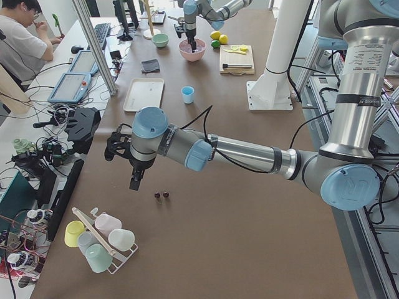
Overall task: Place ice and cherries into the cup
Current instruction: 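Move the right gripper over the pink bowl and lower into the ice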
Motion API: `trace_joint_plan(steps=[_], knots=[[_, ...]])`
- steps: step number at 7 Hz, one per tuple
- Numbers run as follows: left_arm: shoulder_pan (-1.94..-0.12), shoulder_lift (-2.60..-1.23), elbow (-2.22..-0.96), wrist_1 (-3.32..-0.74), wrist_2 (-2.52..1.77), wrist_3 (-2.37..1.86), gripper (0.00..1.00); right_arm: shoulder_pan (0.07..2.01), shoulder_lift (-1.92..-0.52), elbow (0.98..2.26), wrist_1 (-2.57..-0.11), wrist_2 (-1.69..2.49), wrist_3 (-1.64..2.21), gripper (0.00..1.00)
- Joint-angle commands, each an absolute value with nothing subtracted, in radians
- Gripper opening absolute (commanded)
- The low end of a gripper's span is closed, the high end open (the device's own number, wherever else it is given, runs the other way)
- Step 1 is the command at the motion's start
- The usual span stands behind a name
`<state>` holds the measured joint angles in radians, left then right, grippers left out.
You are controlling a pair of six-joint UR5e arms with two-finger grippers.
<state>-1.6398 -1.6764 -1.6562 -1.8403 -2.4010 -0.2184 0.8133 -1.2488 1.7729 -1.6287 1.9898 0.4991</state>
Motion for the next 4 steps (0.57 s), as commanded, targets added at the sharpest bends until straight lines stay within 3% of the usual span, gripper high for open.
trace_joint_plan(steps=[1, 3, 4], knots=[[-1.64, -1.655, -1.666, -1.874, -2.401, -0.222, 0.98, 0.787, -1.246, 1.767, -1.623, 1.97, 0.497, 0.98], [-1.64, -1.654, -1.667, -1.878, -2.402, -0.222, 0.98, 0.784, -1.288, 1.723, -1.49, 1.954, 0.499, 0.98], [-1.64, -1.654, -1.667, -1.878, -2.402, -0.222, 0.98, 0.785, -1.292, 1.723, -1.465, 1.956, 0.5, 0.89]])
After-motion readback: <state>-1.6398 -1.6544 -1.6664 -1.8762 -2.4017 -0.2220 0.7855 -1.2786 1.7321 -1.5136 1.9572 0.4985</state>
